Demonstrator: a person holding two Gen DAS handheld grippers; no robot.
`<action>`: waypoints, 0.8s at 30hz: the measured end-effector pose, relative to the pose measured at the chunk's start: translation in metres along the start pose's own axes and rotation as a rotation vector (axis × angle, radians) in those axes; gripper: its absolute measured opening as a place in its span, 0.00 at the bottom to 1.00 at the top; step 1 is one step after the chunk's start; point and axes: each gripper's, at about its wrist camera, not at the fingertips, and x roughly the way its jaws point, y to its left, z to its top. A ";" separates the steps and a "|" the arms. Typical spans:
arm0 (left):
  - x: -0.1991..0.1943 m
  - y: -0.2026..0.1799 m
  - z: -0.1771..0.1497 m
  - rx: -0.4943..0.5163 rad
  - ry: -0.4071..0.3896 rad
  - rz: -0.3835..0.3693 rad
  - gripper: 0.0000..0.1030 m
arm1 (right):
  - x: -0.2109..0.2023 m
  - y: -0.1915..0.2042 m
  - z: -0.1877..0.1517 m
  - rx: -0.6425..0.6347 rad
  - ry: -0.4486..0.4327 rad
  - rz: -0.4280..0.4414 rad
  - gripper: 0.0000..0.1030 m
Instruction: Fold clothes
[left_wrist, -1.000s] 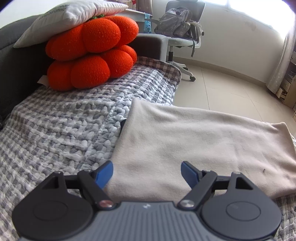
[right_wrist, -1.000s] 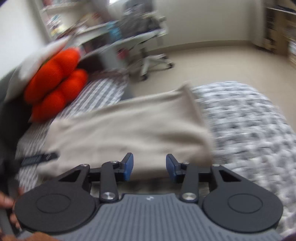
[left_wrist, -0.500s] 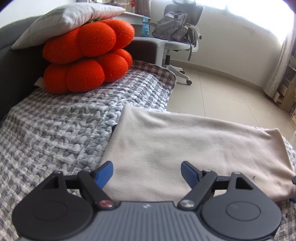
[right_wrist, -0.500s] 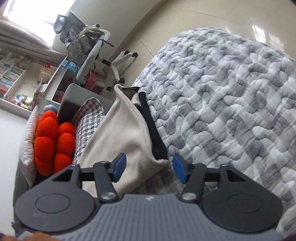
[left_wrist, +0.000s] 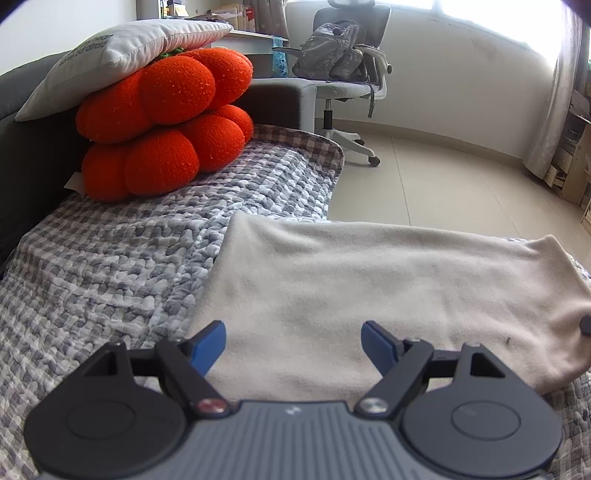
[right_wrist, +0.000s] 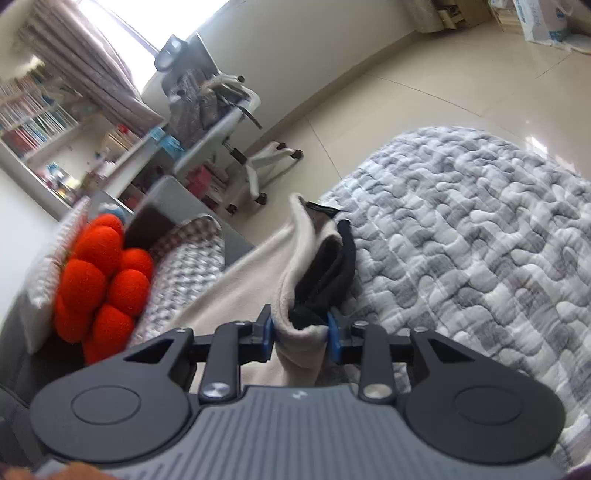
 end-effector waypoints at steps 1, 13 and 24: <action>0.000 0.000 0.000 0.004 0.001 0.002 0.79 | 0.004 -0.006 -0.001 0.029 0.014 -0.024 0.33; 0.001 0.004 -0.002 0.012 0.000 0.011 0.79 | 0.038 -0.009 0.023 0.037 0.035 0.006 0.37; -0.006 -0.022 -0.003 0.104 -0.064 -0.016 0.79 | -0.009 0.037 0.014 -0.120 -0.080 0.150 0.18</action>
